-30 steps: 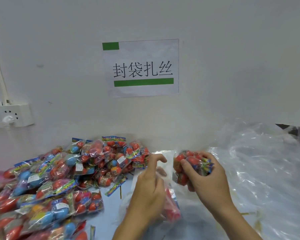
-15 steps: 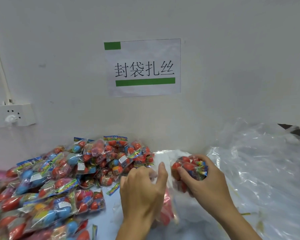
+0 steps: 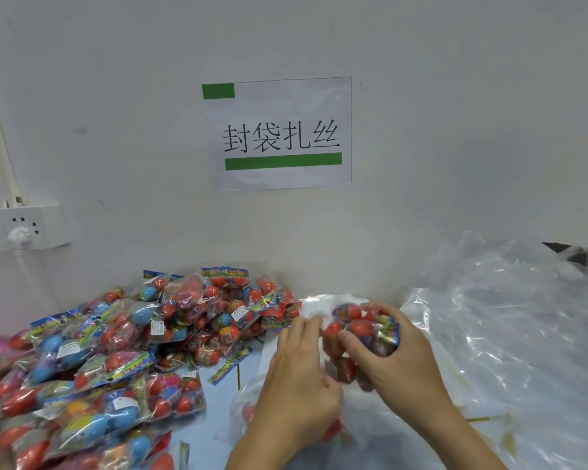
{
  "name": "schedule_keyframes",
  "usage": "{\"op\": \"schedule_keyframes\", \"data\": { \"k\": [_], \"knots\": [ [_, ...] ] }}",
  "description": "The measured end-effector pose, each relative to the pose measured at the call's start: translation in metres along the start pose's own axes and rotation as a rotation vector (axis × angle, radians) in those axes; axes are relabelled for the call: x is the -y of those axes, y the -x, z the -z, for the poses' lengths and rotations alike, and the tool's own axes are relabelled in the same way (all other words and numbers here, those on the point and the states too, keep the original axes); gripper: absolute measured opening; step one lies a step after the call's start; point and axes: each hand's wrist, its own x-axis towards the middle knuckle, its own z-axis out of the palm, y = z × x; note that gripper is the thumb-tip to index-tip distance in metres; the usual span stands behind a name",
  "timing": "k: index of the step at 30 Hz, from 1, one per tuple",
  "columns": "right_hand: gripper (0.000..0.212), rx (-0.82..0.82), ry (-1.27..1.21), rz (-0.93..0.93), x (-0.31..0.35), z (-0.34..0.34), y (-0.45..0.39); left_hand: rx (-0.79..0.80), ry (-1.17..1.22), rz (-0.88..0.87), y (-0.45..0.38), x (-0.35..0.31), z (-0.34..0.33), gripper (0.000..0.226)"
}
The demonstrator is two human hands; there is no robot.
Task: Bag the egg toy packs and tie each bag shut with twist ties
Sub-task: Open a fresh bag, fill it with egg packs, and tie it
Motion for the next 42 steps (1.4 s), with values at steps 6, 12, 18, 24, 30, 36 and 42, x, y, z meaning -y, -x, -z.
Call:
{"op": "schedule_keyframes", "data": {
  "k": [6, 12, 18, 24, 30, 36, 42],
  "knots": [
    [0.026, 0.141, 0.146, -0.123, 0.002, 0.0, 0.003, -0.173, -0.031, -0.092, 0.001, -0.005, 0.004, 0.068],
    [0.023, -0.075, 0.209, -0.145, -0.001, -0.005, 0.004, -0.157, -0.202, -0.308, 0.003, -0.02, 0.0, 0.058],
    [0.032, -0.2, 0.131, -0.327, -0.009, -0.011, 0.0, -0.223, -0.104, -0.272, 0.003, -0.022, 0.004, 0.024],
    [0.027, -0.208, -0.29, -0.465, -0.003, -0.013, 0.001, -0.221, -0.174, -0.266, 0.001, -0.018, 0.002, 0.054],
    [0.022, -0.123, -0.49, -0.543, 0.006, -0.024, 0.006, -0.275, -0.139, -0.386, 0.0, -0.018, -0.001, 0.059],
    [0.022, 0.12, -0.176, -0.438, 0.004, -0.017, 0.008, -0.262, 0.252, -0.247, -0.001, -0.015, -0.002, 0.042],
    [0.027, 0.154, -0.134, -0.42, 0.008, -0.012, 0.009, -0.363, 0.265, -0.108, -0.002, -0.01, 0.007, 0.034]
  ]
}}
